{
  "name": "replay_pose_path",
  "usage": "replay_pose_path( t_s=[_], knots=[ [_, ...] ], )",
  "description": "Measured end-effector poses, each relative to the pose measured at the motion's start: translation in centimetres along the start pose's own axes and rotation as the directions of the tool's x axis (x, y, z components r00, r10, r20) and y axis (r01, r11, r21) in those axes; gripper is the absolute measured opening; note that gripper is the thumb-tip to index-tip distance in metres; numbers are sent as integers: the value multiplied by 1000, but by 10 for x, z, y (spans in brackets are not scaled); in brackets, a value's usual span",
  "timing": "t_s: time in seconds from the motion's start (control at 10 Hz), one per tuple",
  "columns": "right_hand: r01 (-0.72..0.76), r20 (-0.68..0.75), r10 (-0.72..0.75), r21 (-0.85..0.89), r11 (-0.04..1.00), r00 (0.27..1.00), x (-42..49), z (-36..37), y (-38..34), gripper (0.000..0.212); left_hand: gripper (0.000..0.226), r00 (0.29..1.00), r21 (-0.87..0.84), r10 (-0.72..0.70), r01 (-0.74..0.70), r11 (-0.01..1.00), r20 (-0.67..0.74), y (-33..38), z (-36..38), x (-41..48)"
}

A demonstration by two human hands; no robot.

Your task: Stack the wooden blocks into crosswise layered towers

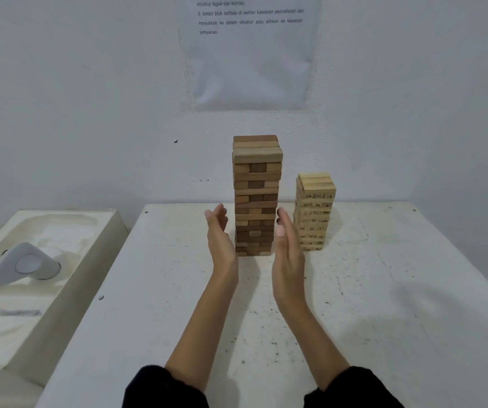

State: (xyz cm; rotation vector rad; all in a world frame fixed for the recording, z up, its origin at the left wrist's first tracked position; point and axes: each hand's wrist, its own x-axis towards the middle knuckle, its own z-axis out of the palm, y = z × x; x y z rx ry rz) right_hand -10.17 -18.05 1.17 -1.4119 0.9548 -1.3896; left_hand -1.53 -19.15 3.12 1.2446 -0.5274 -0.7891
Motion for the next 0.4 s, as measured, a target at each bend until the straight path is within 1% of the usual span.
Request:
replay_pose_path(
  t_s=[0.1, 0.2, 0.3, 0.4],
  knots=[
    [-103, -11, 102, -131, 986, 995, -21, -7, 19, 44, 56, 998, 50, -61, 60, 997, 15, -18, -1, -8],
    [-205, 27, 218, -246, 947, 976, -26, -18, 27, 48, 59, 992, 118, -115, 108, 987, 51, -27, -3, -18],
    [-189, 95, 228, -307, 933, 969, -29, -26, 27, 51, 61, 989, 164, -133, 122, 979, 59, -35, -10, -21],
    [-138, 113, 193, -372, 918, 975, -33, -30, 26, 52, 56, 987, 251, -155, 137, 958, 52, -37, -18, -29]
  ],
)
